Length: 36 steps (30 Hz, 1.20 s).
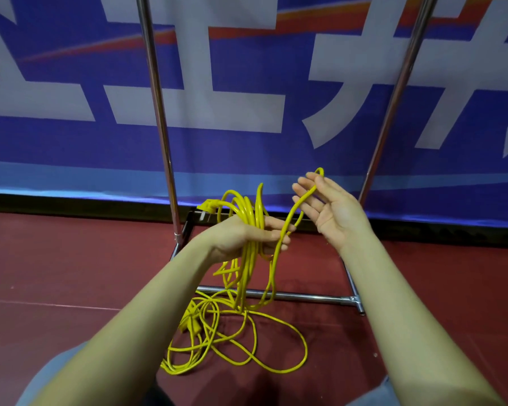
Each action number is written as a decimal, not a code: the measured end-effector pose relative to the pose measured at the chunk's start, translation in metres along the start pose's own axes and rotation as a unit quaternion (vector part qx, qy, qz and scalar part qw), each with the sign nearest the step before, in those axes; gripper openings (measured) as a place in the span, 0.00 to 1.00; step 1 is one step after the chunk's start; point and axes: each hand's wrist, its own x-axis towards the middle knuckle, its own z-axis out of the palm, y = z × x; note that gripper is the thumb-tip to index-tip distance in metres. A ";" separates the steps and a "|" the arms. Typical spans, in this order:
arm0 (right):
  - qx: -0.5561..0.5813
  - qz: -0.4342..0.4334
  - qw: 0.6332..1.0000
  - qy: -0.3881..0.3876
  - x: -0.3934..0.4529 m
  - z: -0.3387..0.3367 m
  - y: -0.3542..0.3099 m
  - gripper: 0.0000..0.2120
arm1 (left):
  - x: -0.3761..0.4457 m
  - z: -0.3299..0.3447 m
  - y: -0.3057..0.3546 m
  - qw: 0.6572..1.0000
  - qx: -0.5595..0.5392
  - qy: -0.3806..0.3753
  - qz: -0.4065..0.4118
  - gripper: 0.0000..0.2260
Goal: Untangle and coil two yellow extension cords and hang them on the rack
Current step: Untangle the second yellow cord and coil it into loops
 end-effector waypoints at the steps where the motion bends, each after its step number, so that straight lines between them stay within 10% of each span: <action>1: 0.000 0.000 1.000 0.001 0.000 -0.001 0.000 0.07 | 0.001 0.001 0.001 1.000 0.004 0.002 0.002 0.12; 8: -0.148 0.047 0.988 -0.016 -0.004 -0.021 0.003 0.09 | 0.009 0.012 0.009 0.993 -0.057 0.082 0.060 0.08; 17: -0.446 0.046 0.878 -0.169 -0.016 -0.008 0.027 0.04 | 0.010 -0.006 0.031 0.916 -0.283 0.238 0.153 0.07; 26: -0.253 -0.029 0.966 -0.051 -0.008 -0.002 0.018 0.09 | 0.000 -0.014 0.014 0.978 -0.127 0.159 -0.040 0.10; 36: -0.084 -0.022 0.996 -0.012 -0.002 -0.001 0.007 0.08 | 0.007 0.008 -0.006 0.997 0.015 0.064 -0.037 0.10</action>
